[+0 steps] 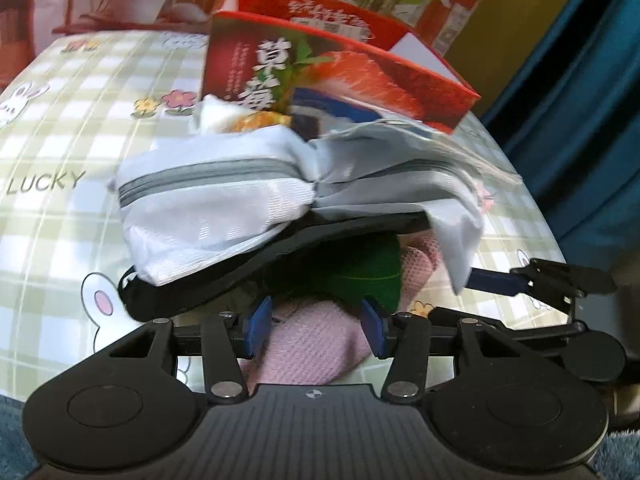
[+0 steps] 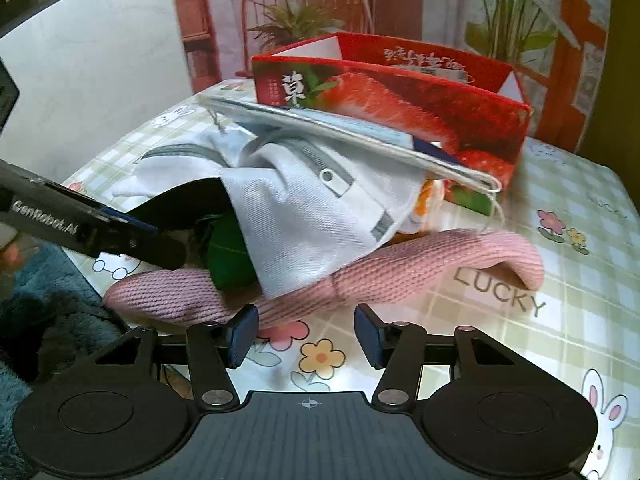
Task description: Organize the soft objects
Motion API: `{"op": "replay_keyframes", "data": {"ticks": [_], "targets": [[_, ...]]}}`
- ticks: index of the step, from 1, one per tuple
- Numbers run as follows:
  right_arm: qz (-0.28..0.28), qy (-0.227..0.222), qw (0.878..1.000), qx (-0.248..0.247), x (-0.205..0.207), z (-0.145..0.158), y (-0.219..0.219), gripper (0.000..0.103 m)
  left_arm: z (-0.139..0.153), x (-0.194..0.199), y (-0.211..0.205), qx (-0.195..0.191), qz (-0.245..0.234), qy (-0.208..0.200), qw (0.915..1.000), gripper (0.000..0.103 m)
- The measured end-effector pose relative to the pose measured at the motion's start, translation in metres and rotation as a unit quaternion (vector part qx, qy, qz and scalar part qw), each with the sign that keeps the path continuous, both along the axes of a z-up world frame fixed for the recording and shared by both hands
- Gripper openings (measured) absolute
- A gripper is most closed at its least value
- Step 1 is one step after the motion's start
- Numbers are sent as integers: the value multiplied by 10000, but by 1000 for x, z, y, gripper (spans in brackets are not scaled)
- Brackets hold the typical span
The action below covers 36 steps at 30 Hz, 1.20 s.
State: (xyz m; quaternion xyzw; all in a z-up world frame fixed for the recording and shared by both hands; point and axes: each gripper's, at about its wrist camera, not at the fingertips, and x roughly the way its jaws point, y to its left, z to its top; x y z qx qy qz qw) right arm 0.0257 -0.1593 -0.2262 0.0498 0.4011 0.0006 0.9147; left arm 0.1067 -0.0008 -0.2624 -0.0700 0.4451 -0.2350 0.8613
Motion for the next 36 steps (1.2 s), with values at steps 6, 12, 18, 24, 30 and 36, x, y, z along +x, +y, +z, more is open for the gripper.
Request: {"op": "replay_keyframes", "data": {"ticks": [6, 12, 18, 24, 30, 36], "targets": [[-10, -32, 10000, -39, 2, -1, 0, 50, -5, 1, 5, -70, -18, 79, 9999, 51], [-193, -22, 9998, -8, 1, -4, -9, 50, -9, -1, -10, 244, -241, 92, 9994, 51], [-226, -16, 9997, -18, 1, -5, -9, 50, -20, 0, -24, 665, -406, 191, 9968, 53], [-330, -19, 9994, 37, -1, -7, -13, 50, -31, 1, -35, 1246, -389, 197, 9912, 54], [-527, -35, 9986, 82, -1, -8, -20, 51, -34, -2, -47, 1614, -454, 4, 9858, 49], [-861, -239, 9960, 88, -8, -5, -34, 51, -34, 1, -34, 1442, -200, -18, 9893, 23]]}}
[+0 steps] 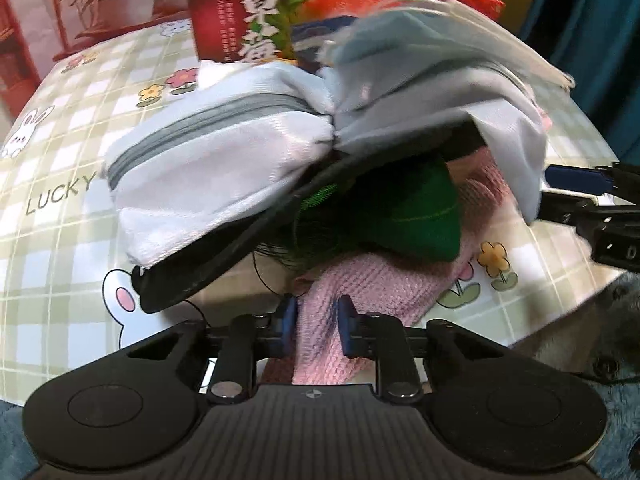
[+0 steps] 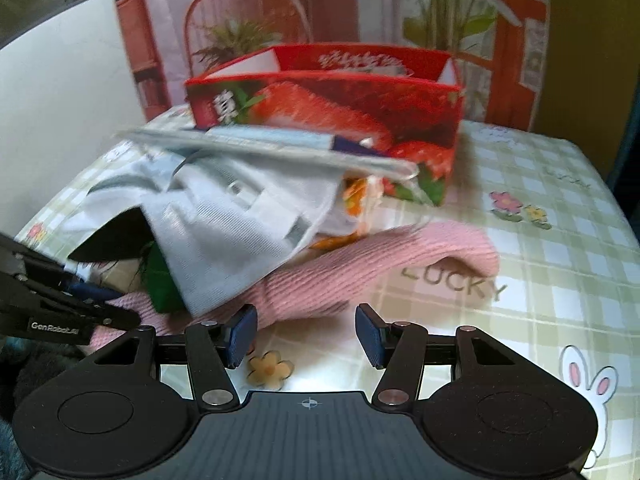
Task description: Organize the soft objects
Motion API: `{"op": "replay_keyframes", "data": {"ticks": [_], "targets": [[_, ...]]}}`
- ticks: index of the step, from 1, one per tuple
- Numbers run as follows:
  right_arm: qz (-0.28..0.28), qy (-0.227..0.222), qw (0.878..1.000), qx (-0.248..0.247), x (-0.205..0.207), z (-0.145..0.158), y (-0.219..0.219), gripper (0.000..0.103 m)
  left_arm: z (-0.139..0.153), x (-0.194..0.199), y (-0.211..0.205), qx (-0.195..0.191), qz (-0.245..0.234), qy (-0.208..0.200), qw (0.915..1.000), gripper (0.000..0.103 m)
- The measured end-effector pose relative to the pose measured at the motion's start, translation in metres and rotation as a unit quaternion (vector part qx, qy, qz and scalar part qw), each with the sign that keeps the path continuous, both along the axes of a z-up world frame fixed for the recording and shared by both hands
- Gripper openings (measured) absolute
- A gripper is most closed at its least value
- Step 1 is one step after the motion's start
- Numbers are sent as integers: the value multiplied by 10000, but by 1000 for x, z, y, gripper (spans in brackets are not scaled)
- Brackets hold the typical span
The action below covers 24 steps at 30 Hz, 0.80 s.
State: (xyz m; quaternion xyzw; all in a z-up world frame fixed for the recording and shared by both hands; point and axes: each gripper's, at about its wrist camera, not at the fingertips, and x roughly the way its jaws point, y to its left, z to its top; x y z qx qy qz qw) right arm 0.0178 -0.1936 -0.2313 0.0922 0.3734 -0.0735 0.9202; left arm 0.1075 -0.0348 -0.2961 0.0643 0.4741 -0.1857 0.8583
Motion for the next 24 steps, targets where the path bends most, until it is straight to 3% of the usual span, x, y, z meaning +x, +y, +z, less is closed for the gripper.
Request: {"op": "replay_keyframes", "data": {"ticks": [8, 15, 18, 24], "targets": [[-683, -317, 9971, -114, -3, 8, -29, 52, -2, 9, 15, -125, 356, -21, 9993, 23], [-829, -607, 9935, -488, -4, 18, -39, 53, -4, 17, 29, -304, 514, 59, 9982, 23], [-766, -511, 9947, -460, 3, 14, -43, 59, -5, 19, 32, -365, 555, 78, 9978, 22], [-539, 173, 9981, -232, 17, -16, -41, 59, -8, 19, 44, -578, 670, 159, 9960, 21]]}}
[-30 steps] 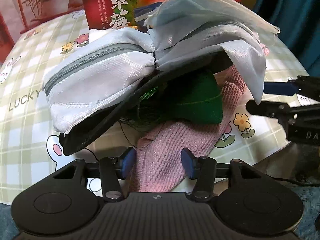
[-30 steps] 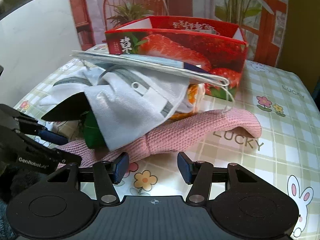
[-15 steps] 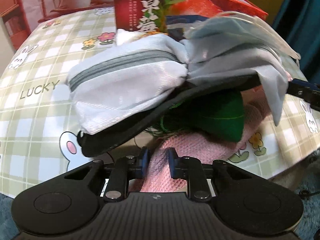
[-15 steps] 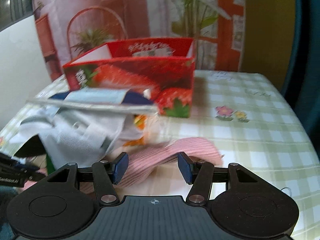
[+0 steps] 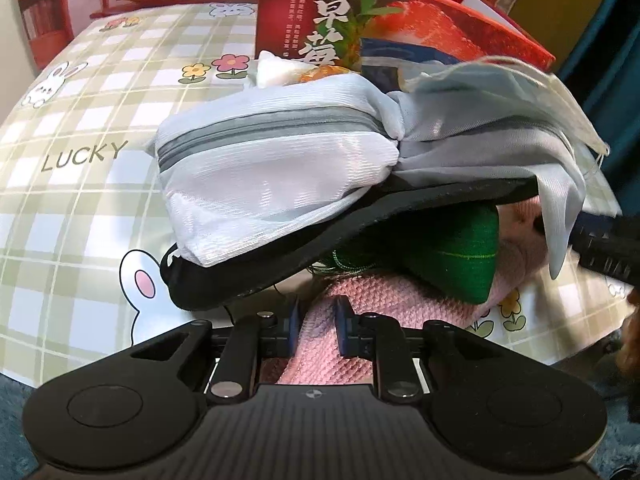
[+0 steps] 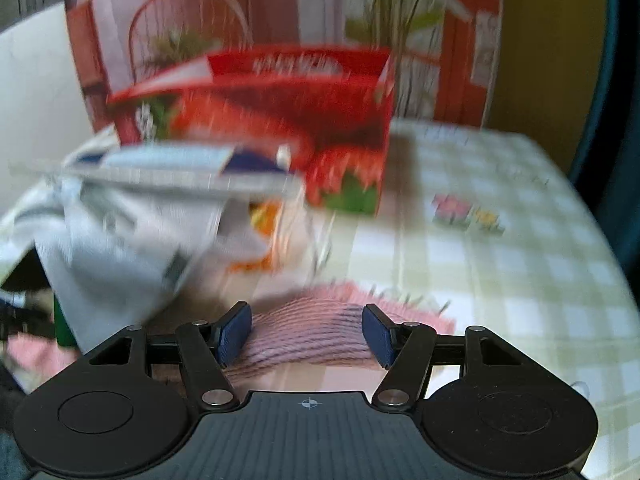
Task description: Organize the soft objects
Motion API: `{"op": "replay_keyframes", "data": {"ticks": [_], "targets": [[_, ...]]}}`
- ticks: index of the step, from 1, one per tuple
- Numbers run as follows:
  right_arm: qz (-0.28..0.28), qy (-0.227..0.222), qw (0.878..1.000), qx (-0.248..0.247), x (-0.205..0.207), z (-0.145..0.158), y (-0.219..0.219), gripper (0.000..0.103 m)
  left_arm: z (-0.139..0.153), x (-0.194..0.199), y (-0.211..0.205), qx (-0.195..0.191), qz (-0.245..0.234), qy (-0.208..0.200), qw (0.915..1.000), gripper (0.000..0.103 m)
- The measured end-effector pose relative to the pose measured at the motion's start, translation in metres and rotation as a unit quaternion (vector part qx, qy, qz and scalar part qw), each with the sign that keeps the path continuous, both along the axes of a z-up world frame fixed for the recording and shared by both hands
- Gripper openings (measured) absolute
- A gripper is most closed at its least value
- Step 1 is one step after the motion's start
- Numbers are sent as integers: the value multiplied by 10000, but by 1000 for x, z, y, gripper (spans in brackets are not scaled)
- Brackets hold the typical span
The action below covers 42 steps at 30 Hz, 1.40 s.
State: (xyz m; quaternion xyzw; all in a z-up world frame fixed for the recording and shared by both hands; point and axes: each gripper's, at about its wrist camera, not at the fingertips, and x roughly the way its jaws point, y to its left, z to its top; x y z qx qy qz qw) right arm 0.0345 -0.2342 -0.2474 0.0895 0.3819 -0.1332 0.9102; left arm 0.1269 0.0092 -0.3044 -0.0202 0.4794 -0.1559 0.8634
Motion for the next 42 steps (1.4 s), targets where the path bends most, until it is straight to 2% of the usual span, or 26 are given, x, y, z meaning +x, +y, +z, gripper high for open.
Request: {"op": "replay_keyframes", "data": {"ticks": [3, 7, 13, 16, 19, 23, 25, 26, 29, 33, 39, 42], "targets": [[72, 252, 9996, 94, 1, -9, 2, 60, -1, 0, 4, -48, 33, 17, 10000, 21], [-134, 256, 9982, 523, -6, -16, -4, 62, -1, 0, 8, -97, 54, 31, 9999, 21], [-80, 251, 9993, 270, -15, -12, 4, 67, -1, -1, 7, -49, 55, 8, 10000, 21], [-98, 312, 9986, 409, -15, -16, 0, 69, -1, -1, 9, -112, 58, 29, 9999, 21], [-89, 271, 9986, 451, -16, -16, -1, 70, -2, -1, 12, -343, 72, 113, 9993, 31], [-36, 316, 9987, 398, -14, -17, 2, 70, 0, -5, 16, -607, 4, 132, 9981, 36], [-81, 319, 9987, 393, -14, -17, 3, 70, 2, -7, 14, -725, -103, 43, 9973, 45], [-82, 317, 9987, 396, -14, -17, 3, 70, 4, -8, 12, -704, -155, -22, 9974, 51], [-77, 318, 9987, 393, -15, -17, 3, 70, 4, -10, 5, -631, -297, -57, 9975, 52], [-88, 325, 9986, 400, -14, -17, 3, 70, -4, -6, -1, -605, -322, 124, 9976, 52], [-17, 374, 9983, 437, -14, -16, 6, 66, -6, -6, -5, -585, -483, 97, 9971, 65], [53, 424, 9978, 501, -13, -14, 6, 64, -6, -5, -11, -490, -516, 79, 9974, 66]]}}
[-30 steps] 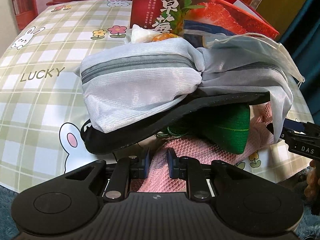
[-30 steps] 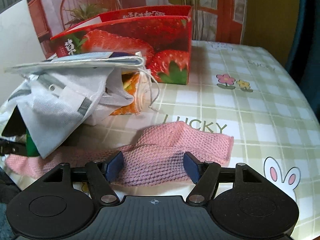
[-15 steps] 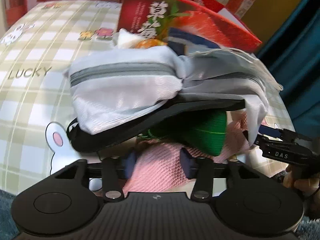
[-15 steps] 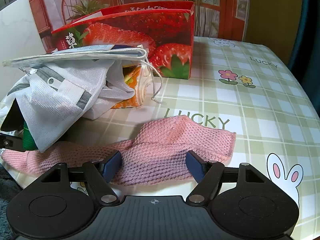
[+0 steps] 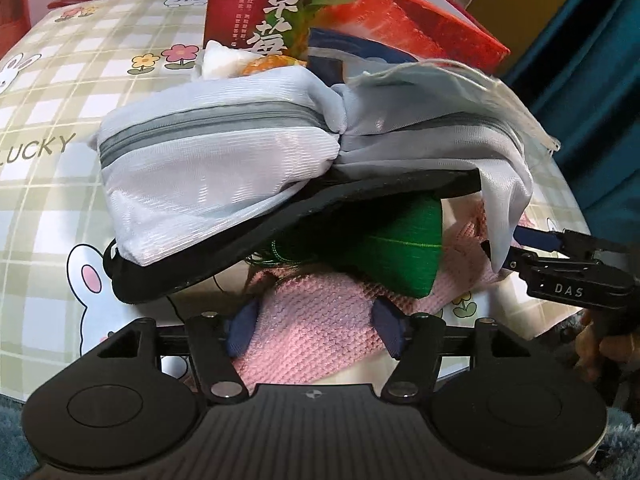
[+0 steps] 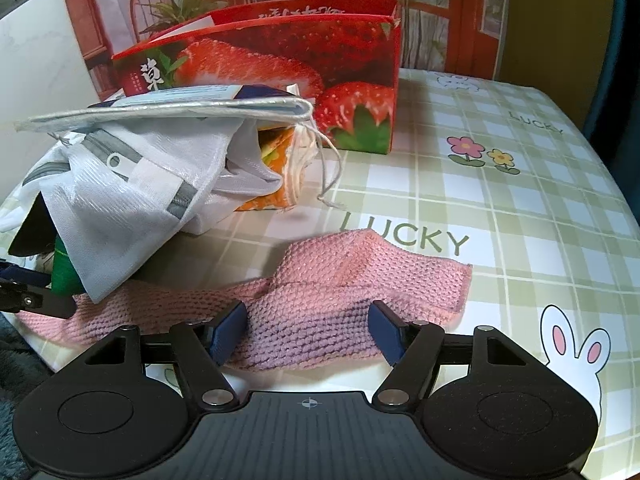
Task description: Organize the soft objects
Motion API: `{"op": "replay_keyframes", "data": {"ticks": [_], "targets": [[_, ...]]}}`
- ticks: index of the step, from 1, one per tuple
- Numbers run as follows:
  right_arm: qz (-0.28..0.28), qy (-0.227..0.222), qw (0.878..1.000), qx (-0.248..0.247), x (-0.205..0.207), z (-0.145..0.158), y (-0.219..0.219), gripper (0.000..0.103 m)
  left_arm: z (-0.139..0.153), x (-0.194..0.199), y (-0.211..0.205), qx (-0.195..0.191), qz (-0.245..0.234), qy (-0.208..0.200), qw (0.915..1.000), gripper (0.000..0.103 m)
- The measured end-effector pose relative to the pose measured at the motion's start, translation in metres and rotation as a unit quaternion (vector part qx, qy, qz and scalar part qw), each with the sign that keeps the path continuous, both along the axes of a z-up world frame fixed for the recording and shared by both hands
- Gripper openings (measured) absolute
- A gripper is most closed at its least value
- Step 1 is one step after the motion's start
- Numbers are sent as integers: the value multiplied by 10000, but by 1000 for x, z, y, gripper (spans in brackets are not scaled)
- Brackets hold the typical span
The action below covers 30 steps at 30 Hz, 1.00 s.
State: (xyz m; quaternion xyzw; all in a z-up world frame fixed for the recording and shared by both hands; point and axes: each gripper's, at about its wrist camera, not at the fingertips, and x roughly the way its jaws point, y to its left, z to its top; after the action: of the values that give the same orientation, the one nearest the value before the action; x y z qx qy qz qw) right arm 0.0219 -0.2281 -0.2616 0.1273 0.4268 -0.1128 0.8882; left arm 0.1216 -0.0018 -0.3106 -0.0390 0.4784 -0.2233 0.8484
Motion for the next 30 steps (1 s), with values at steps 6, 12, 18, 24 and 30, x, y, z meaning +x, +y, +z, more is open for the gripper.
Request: {"op": "replay_keyframes", "data": {"ticks": [6, 12, 18, 24, 30], "targets": [[287, 59, 9994, 171, 2, 3, 8, 44, 0, 0, -3, 207, 34, -82, 9997, 52], [612, 24, 9977, 289, 2, 7, 18, 21, -1, 2, 3, 134, 166, -49, 9998, 14], [748, -334, 9960, 359, -4, 30, 19, 19, 20, -4, 9, 74, 203, -437, 9988, 10], [1135, -666, 9913, 101, -15, 69, 31, 19, 59, -21, 14, -6, 111, -954, 9954, 9], [1302, -1131, 9849, -159, -30, 114, 38, 19, 97, -35, 32, -409, 248, -1261, 9909, 9]]}}
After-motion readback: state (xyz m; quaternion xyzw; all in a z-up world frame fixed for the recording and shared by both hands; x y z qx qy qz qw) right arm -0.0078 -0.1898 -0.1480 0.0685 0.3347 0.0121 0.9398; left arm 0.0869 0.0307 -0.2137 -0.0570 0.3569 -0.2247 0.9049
